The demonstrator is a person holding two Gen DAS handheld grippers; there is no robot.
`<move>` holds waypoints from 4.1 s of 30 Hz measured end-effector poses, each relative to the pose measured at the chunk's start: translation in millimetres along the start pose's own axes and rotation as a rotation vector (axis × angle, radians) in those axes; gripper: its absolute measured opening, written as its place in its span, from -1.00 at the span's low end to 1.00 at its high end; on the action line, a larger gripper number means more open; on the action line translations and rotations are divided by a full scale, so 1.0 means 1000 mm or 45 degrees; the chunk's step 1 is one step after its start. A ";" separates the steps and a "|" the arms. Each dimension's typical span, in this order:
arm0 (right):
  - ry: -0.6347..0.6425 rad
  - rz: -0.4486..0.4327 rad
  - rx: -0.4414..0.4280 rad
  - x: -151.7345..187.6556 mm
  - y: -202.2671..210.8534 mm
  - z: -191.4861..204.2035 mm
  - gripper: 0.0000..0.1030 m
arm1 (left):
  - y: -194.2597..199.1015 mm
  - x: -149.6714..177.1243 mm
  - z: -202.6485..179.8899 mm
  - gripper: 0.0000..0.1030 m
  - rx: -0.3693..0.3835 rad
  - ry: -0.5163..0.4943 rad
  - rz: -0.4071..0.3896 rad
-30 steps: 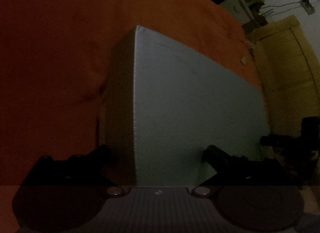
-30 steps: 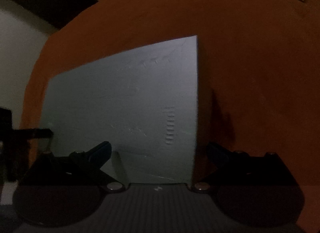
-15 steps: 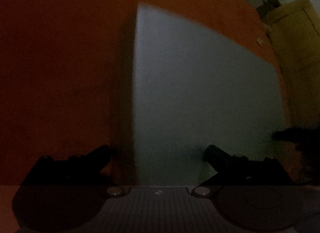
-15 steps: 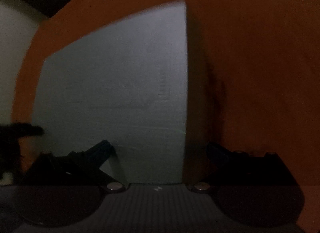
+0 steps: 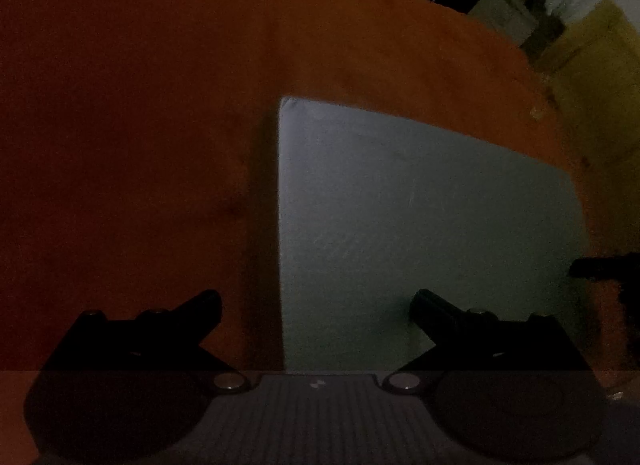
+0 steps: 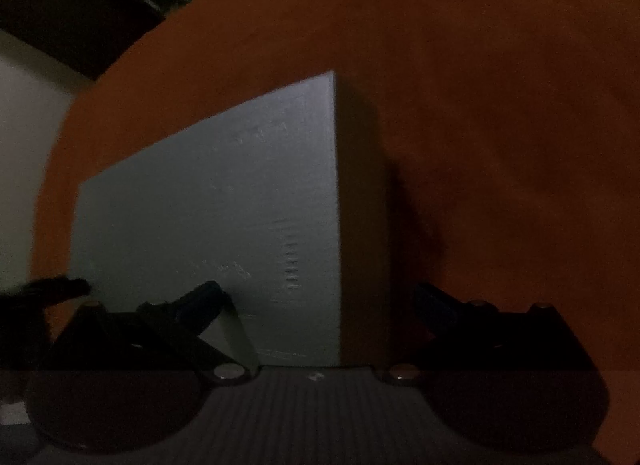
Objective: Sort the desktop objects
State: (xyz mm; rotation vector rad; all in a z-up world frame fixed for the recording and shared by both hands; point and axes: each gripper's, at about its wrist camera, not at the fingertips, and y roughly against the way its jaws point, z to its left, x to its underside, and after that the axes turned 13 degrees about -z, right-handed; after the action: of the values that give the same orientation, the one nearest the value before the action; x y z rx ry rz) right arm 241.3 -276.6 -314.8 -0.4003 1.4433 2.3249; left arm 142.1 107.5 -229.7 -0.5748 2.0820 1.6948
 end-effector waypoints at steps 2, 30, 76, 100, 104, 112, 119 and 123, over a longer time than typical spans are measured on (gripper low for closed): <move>0.170 -0.110 0.152 -0.001 0.021 0.026 1.00 | 0.006 -0.005 -0.018 0.99 -0.058 -0.076 -0.002; 0.600 -0.072 0.250 0.039 -0.004 0.183 1.00 | 0.026 0.023 -0.046 1.00 -0.184 -0.290 0.005; 0.153 -0.595 0.274 0.205 0.293 0.105 1.00 | 0.145 0.118 -0.152 0.99 -0.153 -0.528 -0.125; 0.203 -0.604 0.261 0.234 0.254 0.111 1.00 | 0.123 0.139 -0.122 0.99 -0.154 0.027 -0.327; 0.213 -0.596 0.282 0.235 0.250 0.113 1.00 | 0.117 0.143 -0.110 0.99 -0.215 0.079 -0.328; 0.219 -0.553 0.316 0.237 0.236 0.112 1.00 | 0.129 0.155 -0.124 0.99 -0.170 0.050 -0.357; 0.255 -0.520 0.318 0.238 0.229 0.117 1.00 | 0.126 0.157 -0.123 0.99 -0.186 0.054 -0.326; 0.280 -0.499 0.322 0.240 0.223 0.121 1.00 | 0.123 0.158 -0.126 0.99 -0.194 0.013 -0.300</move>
State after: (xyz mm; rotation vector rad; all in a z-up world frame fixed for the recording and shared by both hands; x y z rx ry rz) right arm -78.7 -219.3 -187.2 -0.8043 1.5689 1.8099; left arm -62.3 -4.2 -190.8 -0.8417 1.8192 1.7226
